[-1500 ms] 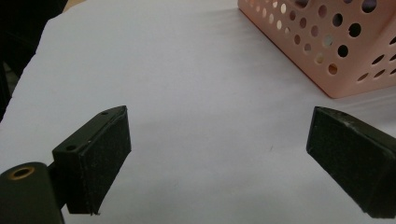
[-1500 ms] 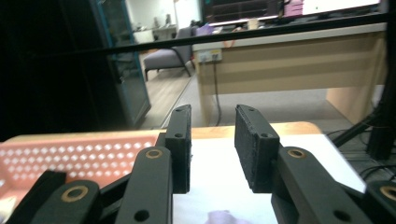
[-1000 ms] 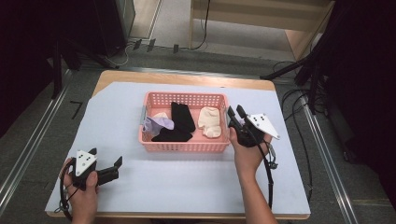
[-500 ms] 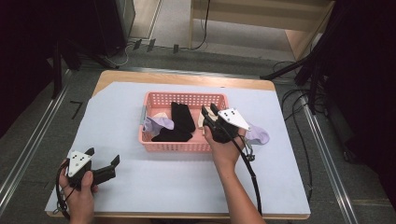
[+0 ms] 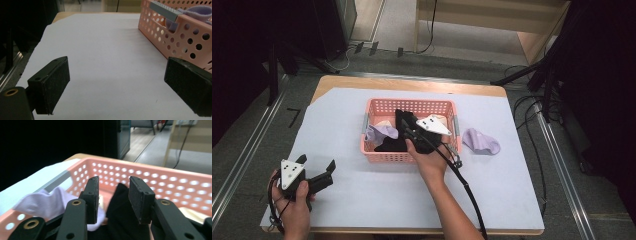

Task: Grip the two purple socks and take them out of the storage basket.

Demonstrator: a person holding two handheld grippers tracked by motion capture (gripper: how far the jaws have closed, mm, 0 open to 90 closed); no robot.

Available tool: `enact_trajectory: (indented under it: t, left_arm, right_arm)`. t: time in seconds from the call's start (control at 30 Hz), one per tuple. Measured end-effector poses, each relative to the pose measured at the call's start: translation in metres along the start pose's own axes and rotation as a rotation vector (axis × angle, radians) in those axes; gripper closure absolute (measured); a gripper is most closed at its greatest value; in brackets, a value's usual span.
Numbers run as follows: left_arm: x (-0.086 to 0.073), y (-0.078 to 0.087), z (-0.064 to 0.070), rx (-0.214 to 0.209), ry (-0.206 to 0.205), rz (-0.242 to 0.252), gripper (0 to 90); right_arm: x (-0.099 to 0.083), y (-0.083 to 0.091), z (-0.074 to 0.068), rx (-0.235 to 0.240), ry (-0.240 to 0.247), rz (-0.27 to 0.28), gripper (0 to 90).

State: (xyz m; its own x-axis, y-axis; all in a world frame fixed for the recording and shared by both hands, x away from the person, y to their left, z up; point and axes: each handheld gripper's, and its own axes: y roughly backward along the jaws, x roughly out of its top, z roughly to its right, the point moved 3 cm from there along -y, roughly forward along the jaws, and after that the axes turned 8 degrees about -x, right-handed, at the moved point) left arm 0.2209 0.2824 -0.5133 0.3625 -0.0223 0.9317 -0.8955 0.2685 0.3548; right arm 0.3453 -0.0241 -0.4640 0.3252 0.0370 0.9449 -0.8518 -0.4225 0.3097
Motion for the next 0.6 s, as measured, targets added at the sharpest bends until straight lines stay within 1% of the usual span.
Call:
enact_trajectory:
  t: [0.1,0.13,0.17,0.2,0.27,0.3,0.37,0.4,0.43,0.47,0.5,0.53,0.57,0.6]
  left_arm:
    - [0.0,0.0,0.002,0.001,-0.015,0.005,7.2]
    - [-0.001,0.0,0.003,-0.003,-0.024,0.009,7.2]
    - [-0.001,0.0,0.004,-0.007,-0.032,0.007,7.2]
    - [-0.001,0.0,0.004,-0.009,-0.044,0.005,7.2]
    - [-0.002,0.0,0.005,-0.032,-0.056,0.005,7.3]
    - [-0.002,0.001,0.005,-0.045,-0.061,0.011,7.3]
    - [-0.002,0.003,0.006,-0.052,-0.069,0.029,7.3]
    - [-0.002,0.003,0.006,-0.053,-0.072,0.03,7.3]
    - [-0.002,0.003,0.006,-0.053,-0.074,0.029,7.3]
    - [-0.002,0.003,0.006,-0.053,-0.074,0.027,7.5]
    - [-0.002,0.003,0.006,-0.054,-0.07,0.027,9.4]
    - [-0.002,0.002,0.005,-0.057,-0.065,0.028,9.4]
    - [-0.002,0.002,0.005,-0.054,-0.058,0.026,13.7]
    - [-0.002,0.002,0.005,-0.052,-0.051,0.024,13.7]
  right_arm:
    - [0.001,-0.008,-0.01,0.025,-0.001,-0.052,59.1]
    - [0.0,-0.015,-0.015,0.02,0.015,-0.097,58.0]
    - [0.0,-0.015,-0.015,0.02,0.015,-0.097,58.0]
    - [0.0,-0.018,-0.018,0.022,0.02,-0.118,57.6]
    - [-0.001,-0.024,-0.022,0.019,0.035,-0.155,56.4]
    - [-0.002,-0.028,-0.024,0.02,0.05,-0.185,55.5]
    - [-0.002,-0.03,-0.025,0.022,0.054,-0.194,54.4]
    - [-0.002,-0.033,-0.026,0.024,0.05,-0.217,52.2]
    - [-0.002,-0.033,-0.026,0.024,0.05,-0.217,52.2]
    - [-0.003,-0.035,-0.027,0.028,0.046,-0.236,51.4]
    - [-0.004,-0.039,-0.03,0.04,0.043,-0.279,50.3]
    - [-0.004,-0.039,-0.03,0.04,0.043,-0.279,50.3]
    - [-0.006,-0.042,-0.033,0.044,0.047,-0.313,50.6]
    - [-0.006,-0.042,-0.033,0.044,0.047,-0.313,50.6]
